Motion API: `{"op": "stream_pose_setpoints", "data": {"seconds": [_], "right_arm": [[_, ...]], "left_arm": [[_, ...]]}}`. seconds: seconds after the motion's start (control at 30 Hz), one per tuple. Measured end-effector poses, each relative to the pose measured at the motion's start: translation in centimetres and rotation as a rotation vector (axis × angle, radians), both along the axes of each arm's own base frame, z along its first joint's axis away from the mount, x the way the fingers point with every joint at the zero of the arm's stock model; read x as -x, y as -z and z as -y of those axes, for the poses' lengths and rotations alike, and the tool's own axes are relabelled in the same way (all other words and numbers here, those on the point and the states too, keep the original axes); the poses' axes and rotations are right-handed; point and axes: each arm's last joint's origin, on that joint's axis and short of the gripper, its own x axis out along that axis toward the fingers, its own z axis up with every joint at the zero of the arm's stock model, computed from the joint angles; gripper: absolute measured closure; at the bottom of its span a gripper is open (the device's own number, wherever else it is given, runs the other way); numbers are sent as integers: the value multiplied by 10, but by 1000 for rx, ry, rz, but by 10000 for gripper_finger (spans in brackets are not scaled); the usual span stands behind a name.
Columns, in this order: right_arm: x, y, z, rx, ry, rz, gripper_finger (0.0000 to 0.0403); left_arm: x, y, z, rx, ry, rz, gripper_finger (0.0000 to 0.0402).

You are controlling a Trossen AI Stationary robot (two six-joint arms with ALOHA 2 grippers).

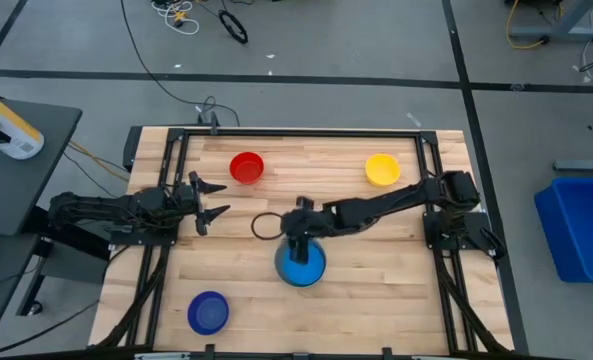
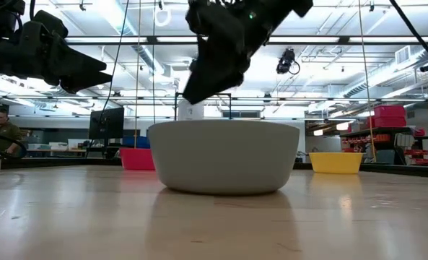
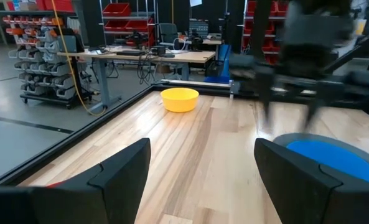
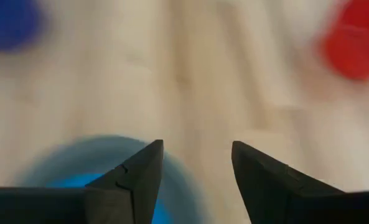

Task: Nest bowls inside each other
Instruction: Stack the yellow bowl on top of the blue bowl

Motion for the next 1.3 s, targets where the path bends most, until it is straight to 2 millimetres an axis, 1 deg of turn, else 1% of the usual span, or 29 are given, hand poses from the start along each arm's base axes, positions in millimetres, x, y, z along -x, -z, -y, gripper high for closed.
{"op": "stream_pose_setpoints", "data": {"seconds": [0.07, 0.23, 0.33, 0.5, 0.57, 0.67, 0.83, 0.9, 1.0, 1.13, 1.23, 1.3], "right_arm": [[4, 2, 11, 64, 60, -63, 201], [17, 13, 39, 141, 179, -215, 197], [28, 24, 53, 153, 231, -309, 197], [50, 33, 74, 151, 300, -435, 201], [62, 31, 81, 161, 333, -446, 200], [81, 22, 92, 153, 386, -445, 197], [120, 4, 110, 149, 480, -420, 199], [137, 2, 119, 129, 514, -413, 201], [160, 6, 131, 61, 556, -399, 201], [186, 22, 145, -3, 588, -407, 199], [198, 32, 154, -50, 604, -402, 201], [202, 38, 158, -77, 600, -399, 204]], "left_arm": [[0, 0, 0, 3, 9, 0, 107], [0, 0, 0, 6, 13, 1, 107], [0, 0, 0, 7, 13, 1, 107], [-2, 3, 1, 6, 13, -33, 107], [-4, 5, 0, 6, 7, -54, 107], [-5, 7, 0, 10, -9, -82, 107], [-8, 9, 0, 20, -20, -92, 107], [-8, 9, 0, 21, -22, -89, 107], [-8, 9, 0, 21, -26, -94, 107], [-9, 10, 0, 21, -33, -75, 107], [-9, 9, -1, 21, -38, -64, 107], [-9, 9, -1, 21, -39, -63, 107]]}}
